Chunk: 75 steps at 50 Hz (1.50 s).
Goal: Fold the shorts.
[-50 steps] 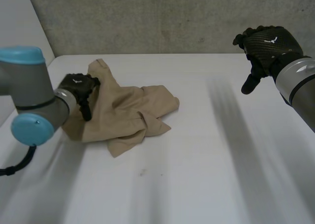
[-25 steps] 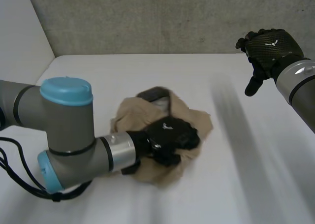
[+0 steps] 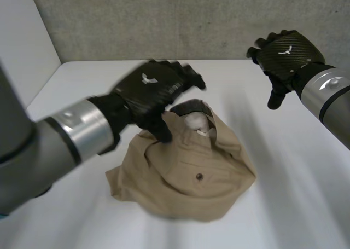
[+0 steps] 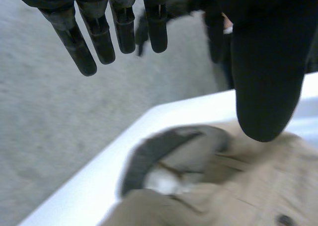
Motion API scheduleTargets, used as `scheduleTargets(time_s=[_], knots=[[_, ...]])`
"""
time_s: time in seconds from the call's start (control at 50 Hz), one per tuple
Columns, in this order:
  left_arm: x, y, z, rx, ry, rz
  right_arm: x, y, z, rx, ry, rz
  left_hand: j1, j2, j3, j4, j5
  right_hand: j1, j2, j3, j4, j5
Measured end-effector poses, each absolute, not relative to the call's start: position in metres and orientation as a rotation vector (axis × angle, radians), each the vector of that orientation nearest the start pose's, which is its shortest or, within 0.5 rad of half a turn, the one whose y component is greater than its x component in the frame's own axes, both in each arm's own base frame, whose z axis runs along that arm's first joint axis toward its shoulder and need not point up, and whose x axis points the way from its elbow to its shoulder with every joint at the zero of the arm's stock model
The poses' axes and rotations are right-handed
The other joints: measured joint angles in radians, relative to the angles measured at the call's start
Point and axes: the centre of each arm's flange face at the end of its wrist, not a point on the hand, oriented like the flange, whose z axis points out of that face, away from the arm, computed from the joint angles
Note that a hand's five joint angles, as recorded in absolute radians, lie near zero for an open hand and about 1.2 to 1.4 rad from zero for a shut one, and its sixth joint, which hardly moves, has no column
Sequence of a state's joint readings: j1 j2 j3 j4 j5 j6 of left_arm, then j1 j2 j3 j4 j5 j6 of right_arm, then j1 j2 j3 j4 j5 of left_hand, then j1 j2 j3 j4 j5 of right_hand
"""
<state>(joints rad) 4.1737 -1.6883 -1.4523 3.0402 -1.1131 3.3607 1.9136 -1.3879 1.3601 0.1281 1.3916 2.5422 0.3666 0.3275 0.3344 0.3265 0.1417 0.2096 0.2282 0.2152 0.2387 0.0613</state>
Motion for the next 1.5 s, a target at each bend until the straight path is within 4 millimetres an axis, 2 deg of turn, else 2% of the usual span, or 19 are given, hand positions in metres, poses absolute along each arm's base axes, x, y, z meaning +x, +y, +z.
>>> scheduleTargets(time_s=[0.06,0.12,0.28,0.36,0.48,0.64,0.76,0.84,0.88,0.9,0.92,0.98,1.0,1.18,1.28,1.32,1.36,1.4,1.5], knots=[[-0.294,-0.184,0.317,-1.027,-1.663,1.724,0.260,-0.256,0.309,-1.308,1.901,-2.110,-0.055,-0.030,-0.031,-0.029,-0.030,0.000,0.000,0.000,0.000,0.000],[-0.284,-0.185,0.324,-0.974,-1.673,1.746,0.267,-0.244,0.308,-1.356,1.818,-2.065,-0.068,-0.037,-0.038,-0.034,-0.037,0.000,0.000,0.000,0.000,0.000],[-0.263,-0.199,0.321,-0.870,-1.758,1.776,0.292,-0.219,0.285,-1.450,1.710,-1.876,-0.068,-0.059,-0.061,-0.055,-0.061,0.000,0.000,0.000,0.000,0.000],[-0.249,-0.218,0.299,-0.745,-1.929,1.767,0.314,-0.199,0.261,-1.499,1.698,-1.768,-0.068,-0.059,-0.061,-0.055,-0.061,0.000,0.000,0.000,0.000,0.000],[-0.231,-0.233,0.261,-0.566,-2.199,1.730,0.339,-0.182,0.243,-1.543,1.642,-1.773,-0.069,-0.059,-0.061,-0.055,-0.061,0.000,0.000,0.000,0.000,0.000],[-0.217,-0.227,0.212,-0.476,-2.460,1.614,0.366,-0.184,0.228,-1.633,1.494,-1.877,-0.069,-0.059,-0.061,-0.055,-0.061,0.000,0.003,0.005,0.002,0.004],[-0.215,-0.217,0.193,-0.458,-2.524,1.520,0.381,-0.186,0.208,-1.761,1.420,-1.890,-0.069,-0.058,-0.060,-0.055,-0.059,0.021,0.039,0.063,0.030,0.043],[-0.214,-0.212,0.186,-0.422,-2.538,1.468,0.387,-0.189,0.193,-1.849,1.390,-1.886,-0.060,-0.034,-0.049,-0.040,-0.025,0.232,0.280,0.293,0.269,0.249],[-0.214,-0.210,0.183,-0.402,-2.541,1.445,0.390,-0.191,0.186,-1.880,1.377,-1.893,-0.040,0.002,-0.008,0.002,0.016,0.457,0.569,0.576,0.536,0.510],[-0.214,-0.209,0.182,-0.400,-2.542,1.442,0.390,-0.192,0.186,-1.882,1.376,-1.895,-0.038,0.003,-0.007,0.004,0.018,0.510,0.620,0.626,0.602,0.573],[-0.214,-0.208,0.180,-0.394,-2.545,1.429,0.391,-0.194,0.185,-1.887,1.370,-1.907,-0.037,0.006,-0.003,0.007,0.021,0.639,0.800,0.804,0.768,0.726],[-0.215,-0.206,0.175,-0.394,-2.552,1.401,0.394,-0.198,0.186,-1.874,1.359,-1.946,-0.037,0.006,-0.003,0.007,0.021,0.639,0.800,0.804,0.768,0.726],[-0.216,-0.205,0.173,-0.398,-2.555,1.392,0.394,-0.200,0.188,-1.862,1.358,-1.963,-0.037,0.006,-0.003,0.007,0.021,0.757,0.950,0.953,0.943,0.896],[-0.235,-0.205,0.151,-0.474,-2.547,1.340,0.387,-0.214,0.217,-1.683,1.495,-2.105,-0.037,0.006,-0.003,0.007,0.021,0.757,0.950,0.959,0.945,0.908],[-0.245,-0.208,0.144,-0.506,-2.536,1.339,0.377,-0.221,0.224,-1.639,1.598,-2.128,-0.027,0.006,-0.003,0.007,0.021,0.757,0.950,0.959,0.945,0.908],[-0.251,-0.212,0.141,-0.520,-2.537,1.350,0.362,-0.229,0.227,-1.623,1.714,-2.118,-0.023,0.006,-0.003,0.007,0.021,0.757,0.950,0.959,0.945,0.908],[-0.254,-0.215,0.139,-0.523,-2.541,1.363,0.360,-0.230,0.227,-1.623,1.722,-2.115,-0.023,0.006,-0.003,0.007,0.021,0.757,0.950,0.959,0.945,0.908],[-0.258,-0.220,0.136,-0.526,-2.553,1.389,0.346,-0.236,0.227,-1.627,1.819,-2.078,-0.023,0.009,-0.003,0.008,0.022,0.757,0.950,0.959,0.948,0.908],[-0.266,-0.228,0.133,-0.528,-2.568,1.438,0.331,-0.244,0.224,-1.635,1.910,-2.030,-0.012,0.073,0.065,0.075,0.088,0.757,0.950,0.959,0.951,0.908]])
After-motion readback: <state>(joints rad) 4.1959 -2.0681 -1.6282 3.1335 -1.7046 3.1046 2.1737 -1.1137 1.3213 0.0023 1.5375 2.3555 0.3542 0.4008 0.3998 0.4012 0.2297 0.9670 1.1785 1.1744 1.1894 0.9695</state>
